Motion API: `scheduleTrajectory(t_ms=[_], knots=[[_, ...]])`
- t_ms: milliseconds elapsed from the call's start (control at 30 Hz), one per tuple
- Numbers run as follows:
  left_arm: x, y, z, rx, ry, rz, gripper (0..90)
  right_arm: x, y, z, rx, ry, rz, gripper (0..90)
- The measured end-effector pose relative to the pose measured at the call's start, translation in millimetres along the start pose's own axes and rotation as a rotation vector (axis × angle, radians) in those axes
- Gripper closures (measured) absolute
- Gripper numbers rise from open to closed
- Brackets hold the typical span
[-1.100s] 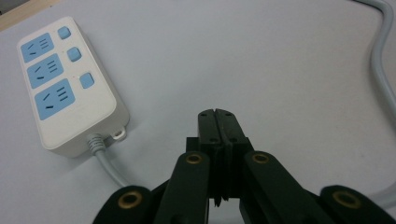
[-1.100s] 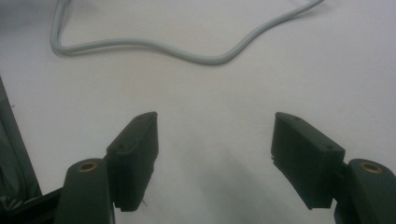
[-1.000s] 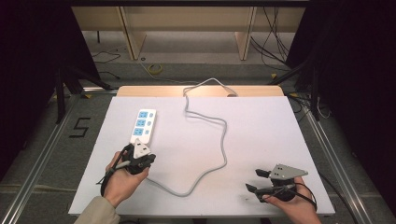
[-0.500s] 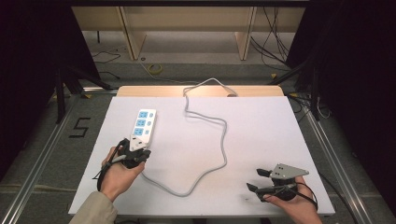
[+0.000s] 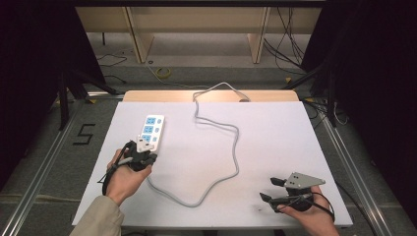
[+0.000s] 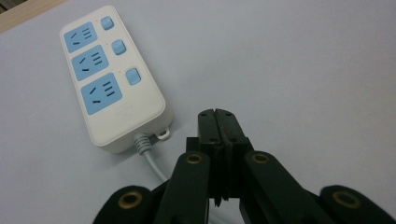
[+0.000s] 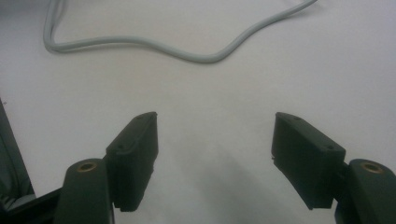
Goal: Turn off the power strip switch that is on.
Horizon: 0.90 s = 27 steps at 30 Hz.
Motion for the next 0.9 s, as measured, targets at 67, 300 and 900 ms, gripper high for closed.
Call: scheduleTrajectory(t_ms=[67,300,900], knots=[[1.5,0.2,1.4,-0.003,0.004,0.001,89.7,0.0,-0.2,0.0,0.0,0.001,-0.001,32.6],[5.3,3.0,5.8,-0.009,0.012,0.002,89.7,0.2,-0.2,-0.2,0.002,0.004,-0.001,32.6],[16.7,13.5,10.0,-0.024,0.04,0.009,89.7,-0.5,-0.3,0.5,0.009,-0.004,0.001,32.6]])
Point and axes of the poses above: each handheld gripper's, and its own axes: x roughly forward along the jaws, z roughly out of its top, y roughly to its left, the point moved 3 cm from there along x, roughly forward along the jaws, and after that the axes turned 14 degrees about z, right-handed, at the moved point
